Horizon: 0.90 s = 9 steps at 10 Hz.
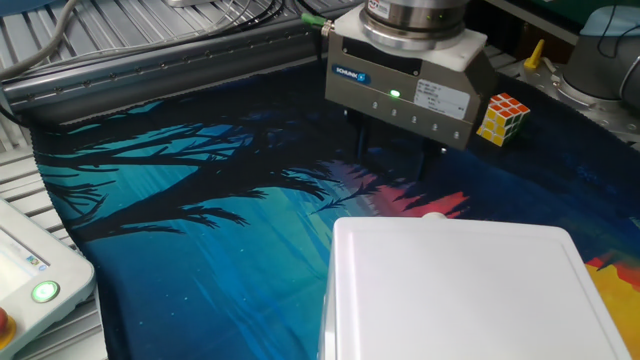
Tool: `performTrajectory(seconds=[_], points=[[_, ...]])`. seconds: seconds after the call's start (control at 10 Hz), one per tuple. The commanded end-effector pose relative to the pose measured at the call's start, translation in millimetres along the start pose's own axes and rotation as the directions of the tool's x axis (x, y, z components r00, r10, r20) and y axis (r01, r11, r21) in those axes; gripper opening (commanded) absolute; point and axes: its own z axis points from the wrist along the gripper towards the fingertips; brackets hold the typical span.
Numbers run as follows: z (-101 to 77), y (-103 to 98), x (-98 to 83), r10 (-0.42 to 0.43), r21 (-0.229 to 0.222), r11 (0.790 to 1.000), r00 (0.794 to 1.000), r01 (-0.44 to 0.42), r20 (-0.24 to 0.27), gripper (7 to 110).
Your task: Grasp the handle and close the drawer
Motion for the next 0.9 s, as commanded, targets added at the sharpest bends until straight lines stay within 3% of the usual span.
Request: performTrajectory(seconds=[0.0, 0.3, 0.8], points=[[2.3, -3.8, 0.2, -0.002, 0.005, 1.000, 1.000, 0.002, -0.011, 66], [9.9, -12.8, -1.2, -0.025, 0.027, 0.999, 1.000, 0.025, -0.014, 66], [14.9, -12.8, -3.2, -0.032, 0.017, 0.999, 0.999, 0.032, -0.005, 66]])
